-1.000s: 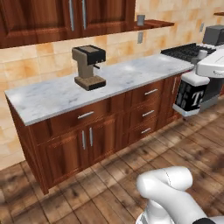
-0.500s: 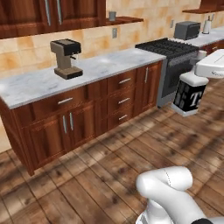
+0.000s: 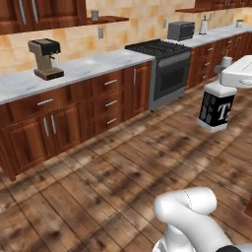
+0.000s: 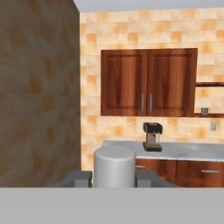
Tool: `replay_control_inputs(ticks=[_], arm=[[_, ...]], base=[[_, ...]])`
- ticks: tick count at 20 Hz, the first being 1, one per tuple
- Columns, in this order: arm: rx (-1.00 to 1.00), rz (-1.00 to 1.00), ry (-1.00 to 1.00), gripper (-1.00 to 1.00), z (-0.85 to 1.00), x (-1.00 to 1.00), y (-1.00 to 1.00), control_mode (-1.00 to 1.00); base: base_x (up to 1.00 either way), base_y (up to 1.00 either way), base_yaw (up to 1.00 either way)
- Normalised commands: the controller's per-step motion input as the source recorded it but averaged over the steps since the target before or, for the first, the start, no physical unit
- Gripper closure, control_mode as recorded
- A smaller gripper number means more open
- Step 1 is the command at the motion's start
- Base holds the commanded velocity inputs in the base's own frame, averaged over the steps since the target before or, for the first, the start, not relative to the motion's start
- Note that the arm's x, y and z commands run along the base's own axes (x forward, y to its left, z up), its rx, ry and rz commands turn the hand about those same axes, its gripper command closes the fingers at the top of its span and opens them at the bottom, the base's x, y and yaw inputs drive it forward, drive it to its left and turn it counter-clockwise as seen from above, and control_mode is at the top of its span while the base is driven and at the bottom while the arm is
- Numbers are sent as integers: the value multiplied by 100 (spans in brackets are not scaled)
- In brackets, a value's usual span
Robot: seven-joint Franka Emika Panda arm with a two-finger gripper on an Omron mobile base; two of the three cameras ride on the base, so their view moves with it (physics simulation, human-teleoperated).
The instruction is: There is a bowl on the dining counter. Grab a lemon wedge from the fridge and place it in the bowl. Then get the liquor bottle and glass cup from the cabinet and place them next to the bowl.
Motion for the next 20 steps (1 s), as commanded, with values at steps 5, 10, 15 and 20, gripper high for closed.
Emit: replay_control_inputs(ticks=[5,10,15,20], arm=[[0,0,0,100,0,0,0,100],[0,0,0,100,0,0,0,100],[0,0,0,100,0,0,0,100],[0,0,0,100,0,0,0,100]], base=[[-100,-39,-13],[-100,-44,-12],[-100,-60,-9],[-100,-89,-5]])
